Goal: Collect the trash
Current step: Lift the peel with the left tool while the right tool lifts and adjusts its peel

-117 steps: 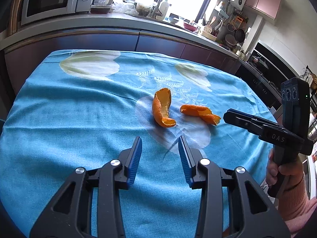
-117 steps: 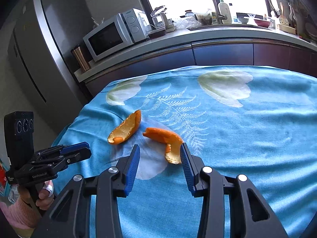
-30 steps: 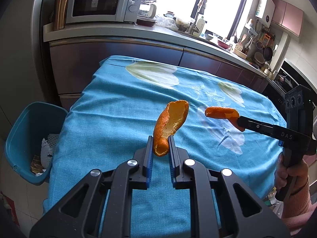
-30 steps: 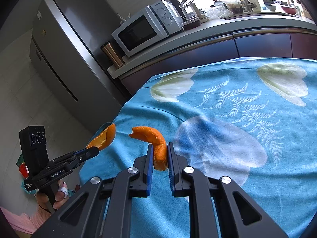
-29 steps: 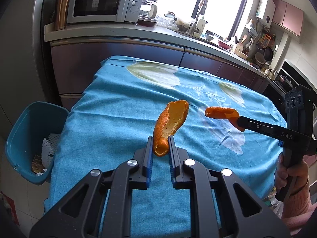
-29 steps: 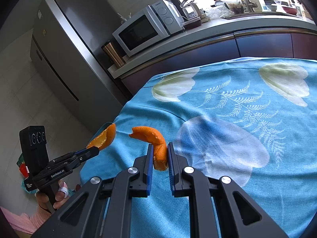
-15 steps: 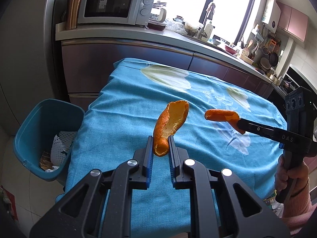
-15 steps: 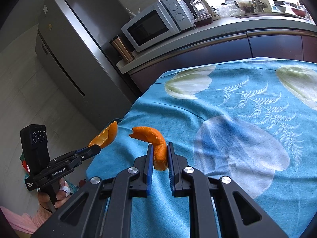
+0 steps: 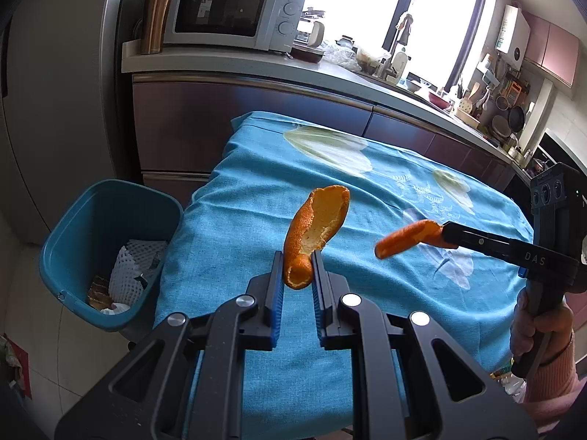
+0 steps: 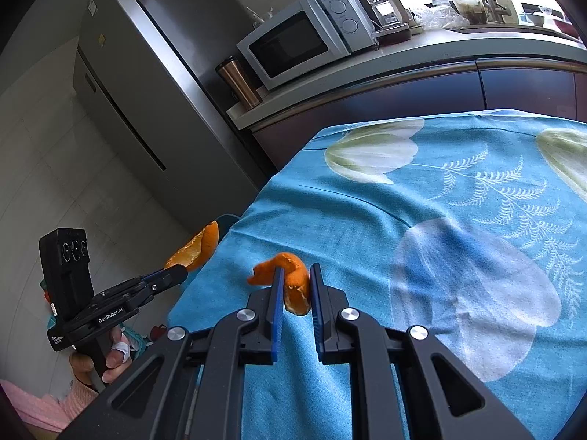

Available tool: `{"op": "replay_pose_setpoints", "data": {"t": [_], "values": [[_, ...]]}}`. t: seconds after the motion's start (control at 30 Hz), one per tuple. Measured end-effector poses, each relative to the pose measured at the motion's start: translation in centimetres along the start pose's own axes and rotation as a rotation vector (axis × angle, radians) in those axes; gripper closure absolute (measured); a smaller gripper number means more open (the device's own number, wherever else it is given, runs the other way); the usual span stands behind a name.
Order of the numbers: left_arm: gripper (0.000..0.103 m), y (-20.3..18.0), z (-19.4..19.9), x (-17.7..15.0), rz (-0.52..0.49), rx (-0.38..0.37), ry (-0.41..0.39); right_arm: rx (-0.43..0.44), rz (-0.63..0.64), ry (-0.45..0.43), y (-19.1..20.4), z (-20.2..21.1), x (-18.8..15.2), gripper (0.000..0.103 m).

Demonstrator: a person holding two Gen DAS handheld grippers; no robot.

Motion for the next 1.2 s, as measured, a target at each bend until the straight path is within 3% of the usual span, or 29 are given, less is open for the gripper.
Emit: {"op": "replay_pose_setpoints", "data": {"t": [0.93, 1.03, 1.13, 1.17, 1.2], "values": [[0.088, 2.7, 1.1, -0.3, 0.052, 0.021, -0.018, 0.044, 0.049, -0.022, 3.2, -0.5, 2.0, 0.098], [0.088, 2.9, 1.0, -0.5, 0.056, 0.02, -0.016, 0.014, 0.047, -0.007, 2.8, -1.1, 1.9, 0.097], [0.088, 3.0, 0.9, -0.7, 0.059, 0.019, -0.014, 0.005, 0.017, 0.014, 1.8, -1.7, 1.6, 0.091], [0.088, 3.0, 0.9, -0.7, 0.06, 0.017, -0.012, -0.006, -0.002, 0.013, 1.2, -1.7, 1.5, 0.074], [0.088, 3.0, 0.9, -0.7, 0.06, 0.017, -0.012, -0.004, -0.017, 0.014, 0.8, -1.8, 1.4, 0.067]]}}
Point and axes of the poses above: each gripper's, at about its wrist camera, not at the fingertips, and z roughly against the way its jaws point, y to its left, x to its top, the point moved 10 cm from there along -z, roughly the way its jaws point, and after that the axes turned 10 degrees about y, right-handed, at the moved point
